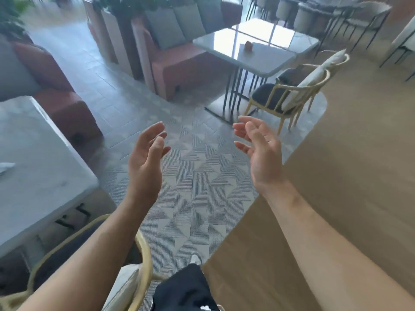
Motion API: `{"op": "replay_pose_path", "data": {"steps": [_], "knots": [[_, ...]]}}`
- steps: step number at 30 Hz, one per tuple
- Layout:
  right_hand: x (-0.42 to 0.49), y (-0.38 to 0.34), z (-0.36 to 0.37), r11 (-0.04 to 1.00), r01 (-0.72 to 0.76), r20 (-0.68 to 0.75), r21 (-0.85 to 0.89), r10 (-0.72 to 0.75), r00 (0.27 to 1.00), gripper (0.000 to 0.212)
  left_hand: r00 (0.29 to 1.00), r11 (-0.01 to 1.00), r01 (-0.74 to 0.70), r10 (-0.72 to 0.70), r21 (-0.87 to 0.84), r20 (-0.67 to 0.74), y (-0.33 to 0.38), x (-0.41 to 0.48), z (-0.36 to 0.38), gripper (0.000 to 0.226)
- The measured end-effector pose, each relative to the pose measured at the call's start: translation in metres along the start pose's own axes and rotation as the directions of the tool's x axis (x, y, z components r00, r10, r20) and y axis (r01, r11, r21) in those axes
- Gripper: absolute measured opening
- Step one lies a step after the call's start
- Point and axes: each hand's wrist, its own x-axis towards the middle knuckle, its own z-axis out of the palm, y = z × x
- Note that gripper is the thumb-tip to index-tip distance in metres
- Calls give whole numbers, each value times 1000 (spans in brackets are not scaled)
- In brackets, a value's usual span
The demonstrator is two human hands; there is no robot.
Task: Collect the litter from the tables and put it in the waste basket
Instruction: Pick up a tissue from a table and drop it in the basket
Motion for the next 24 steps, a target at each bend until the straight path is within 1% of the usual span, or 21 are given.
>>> {"op": "replay_pose_path", "data": {"steps": [6, 10, 13, 16, 19, 22, 24], "knots": [[99, 30, 51, 999, -36, 138, -11, 37, 990, 24, 988, 999, -11, 18, 45, -153, -35, 76, -24, 38], [168, 48, 109, 999, -44, 241, 1, 43, 970, 23, 969, 997, -38, 55, 73, -240, -57, 139, -51, 37], [217, 53, 161, 998, -70, 340, 9, 62, 938, 24, 943, 995, -63, 86, 83, -322, -61, 185, -79, 36], [257, 59, 221, 997, -74, 453, 22, 56, 890, 23, 903, 992, -87, 118, 94, -412, -60, 224, -108, 35], [278, 70, 282, 994, -102, 561, 38, 63, 825, 23, 856, 990, -98, 137, 105, -499, -54, 241, -139, 38], [283, 85, 345, 988, -146, 669, 43, 80, 739, 24, 779, 983, -76, 161, 165, -606, -47, 239, -176, 41], [280, 94, 386, 983, -179, 740, 34, 95, 665, 25, 722, 974, -32, 178, 224, -669, -43, 232, -200, 43]]}}
